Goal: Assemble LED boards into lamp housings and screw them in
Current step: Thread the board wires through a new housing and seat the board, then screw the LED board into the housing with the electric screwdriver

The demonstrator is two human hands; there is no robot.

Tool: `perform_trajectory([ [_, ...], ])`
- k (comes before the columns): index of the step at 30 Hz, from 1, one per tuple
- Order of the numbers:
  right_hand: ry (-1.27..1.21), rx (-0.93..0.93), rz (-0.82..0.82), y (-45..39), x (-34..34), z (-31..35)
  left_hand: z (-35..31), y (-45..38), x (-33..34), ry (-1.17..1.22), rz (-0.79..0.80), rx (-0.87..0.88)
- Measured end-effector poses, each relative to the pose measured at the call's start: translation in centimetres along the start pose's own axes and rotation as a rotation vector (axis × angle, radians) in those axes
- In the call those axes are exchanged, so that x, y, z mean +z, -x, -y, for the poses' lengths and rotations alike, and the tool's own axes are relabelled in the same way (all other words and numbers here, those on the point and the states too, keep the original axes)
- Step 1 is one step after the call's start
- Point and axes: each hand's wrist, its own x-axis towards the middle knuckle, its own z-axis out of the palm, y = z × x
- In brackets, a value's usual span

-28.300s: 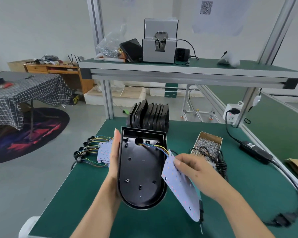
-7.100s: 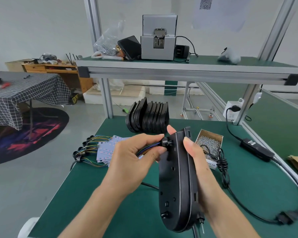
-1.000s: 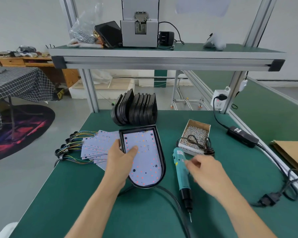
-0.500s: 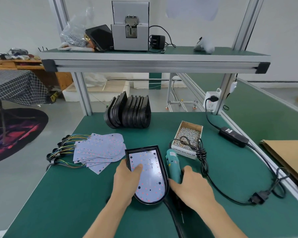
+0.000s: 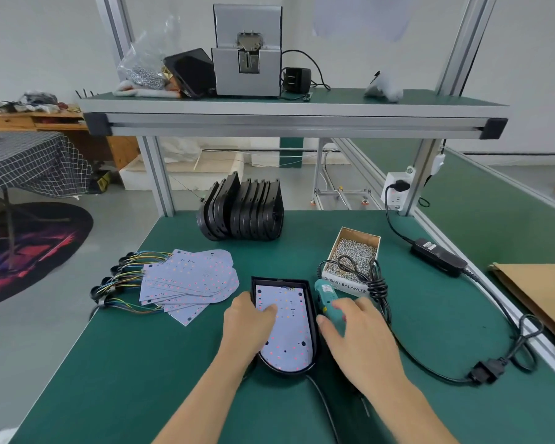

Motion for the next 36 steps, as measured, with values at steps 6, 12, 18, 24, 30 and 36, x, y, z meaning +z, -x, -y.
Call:
perform_trajectory([
  [6,0.127,0.077,0.030,0.1,0.8,0.2,-0.8,0.2,-0.2,-0.218,0.005,0.053],
  [12,0.172,0.139,0.172,0.5,1.0,-0.4,-0.9,0.2,-0.3,0.002,0.077,-0.038],
  [18,0.114,0.151,0.284,-0.5,0.0,-1.0,-3.7,0.5,-1.7,-0.124,-0.167,0.213],
  [24,0.004,0.152,0.289,-0.3,-0.4,-1.3,-13.7,-2.9,2.5,-0.241,0.029,0.706],
  [30,0.020,0.158,0.271,-0.3,0.1,-1.2,-17.0,-8.1,9.6,-0.670,0.217,0.642],
  [36,0.015,0.164,0.277,-0.5,0.4,-1.4,-16.6,-9.7,12.8,-1.043,0.243,0.735],
])
